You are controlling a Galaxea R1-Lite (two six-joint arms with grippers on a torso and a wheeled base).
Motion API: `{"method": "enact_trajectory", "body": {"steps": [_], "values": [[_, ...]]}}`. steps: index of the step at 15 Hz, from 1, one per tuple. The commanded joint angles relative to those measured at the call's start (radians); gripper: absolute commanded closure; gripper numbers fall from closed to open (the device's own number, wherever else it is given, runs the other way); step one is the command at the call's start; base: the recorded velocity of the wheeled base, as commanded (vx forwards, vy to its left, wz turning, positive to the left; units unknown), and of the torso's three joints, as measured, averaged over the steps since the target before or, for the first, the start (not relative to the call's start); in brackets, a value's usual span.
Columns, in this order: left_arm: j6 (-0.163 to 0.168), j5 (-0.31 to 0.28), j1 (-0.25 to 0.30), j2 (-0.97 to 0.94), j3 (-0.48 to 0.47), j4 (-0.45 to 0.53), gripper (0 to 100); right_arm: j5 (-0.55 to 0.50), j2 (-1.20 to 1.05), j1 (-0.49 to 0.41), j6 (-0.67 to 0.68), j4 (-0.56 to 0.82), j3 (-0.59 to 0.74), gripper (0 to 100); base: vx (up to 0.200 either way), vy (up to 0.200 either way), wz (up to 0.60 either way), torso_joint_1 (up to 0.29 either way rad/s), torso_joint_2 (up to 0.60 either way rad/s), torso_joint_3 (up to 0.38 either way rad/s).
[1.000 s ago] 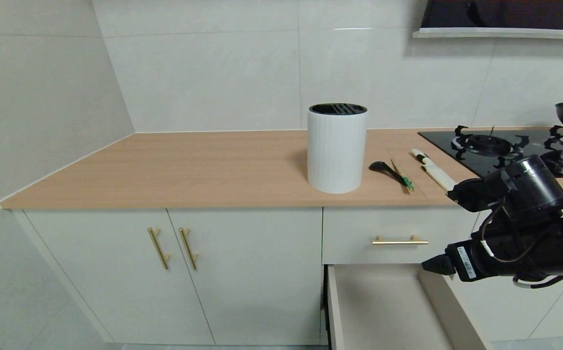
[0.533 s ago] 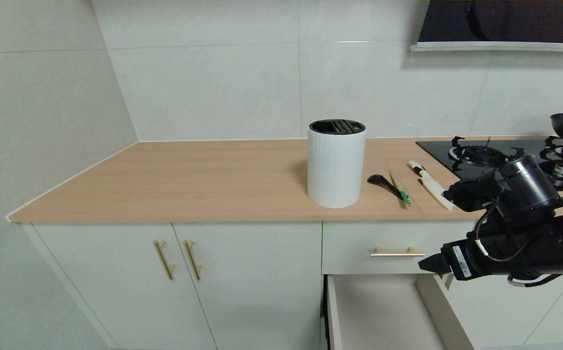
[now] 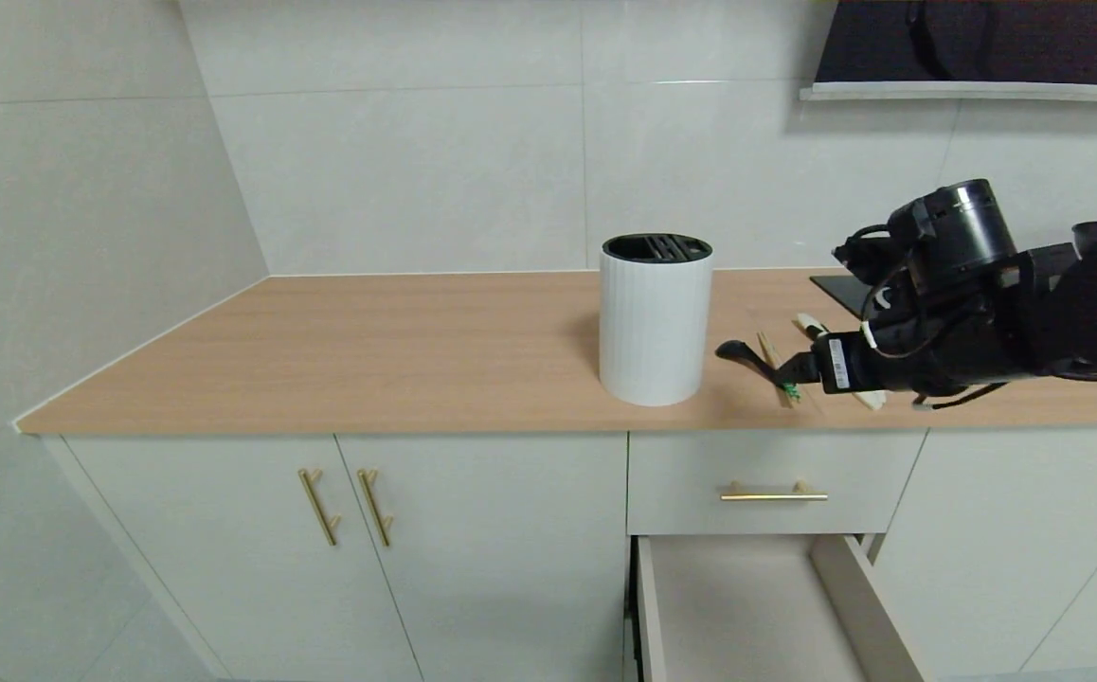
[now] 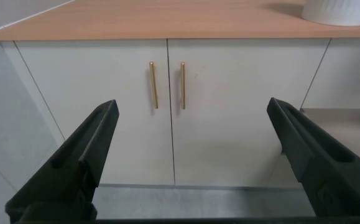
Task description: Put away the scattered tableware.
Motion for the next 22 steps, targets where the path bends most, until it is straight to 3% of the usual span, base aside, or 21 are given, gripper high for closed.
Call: {"method": "enact_trajectory", "body": {"steps": [1, 8, 11, 22], "values": [[-0.001, 0.001, 0.0, 0.0, 0.0, 0.0, 0, -0.009, 0.129, -0.022, 0.039, 0.009, -0.101, 0, 0.0, 0.0, 0.0, 0.0, 0.0, 0.0], [-0.001, 0.001, 0.0, 0.0, 0.0, 0.0, 0, -0.029, 0.245, -0.057, 0.068, -0.046, -0.15, 0, 0.0, 0.0, 0.0, 0.0, 0.0, 0.0], [-0.001, 0.001, 0.0, 0.0, 0.0, 0.0, 0, -0.111, 0.376, -0.043, 0.068, -0.146, -0.169, 0, 0.0, 0.0, 0.0, 0.0, 0.0, 0.0], [-0.001, 0.001, 0.0, 0.0, 0.0, 0.0, 0, -0.114, 0.434, -0.091, 0.116, -0.152, -0.242, 0, 0.0, 0.0, 0.0, 0.0, 0.0, 0.0]]}}
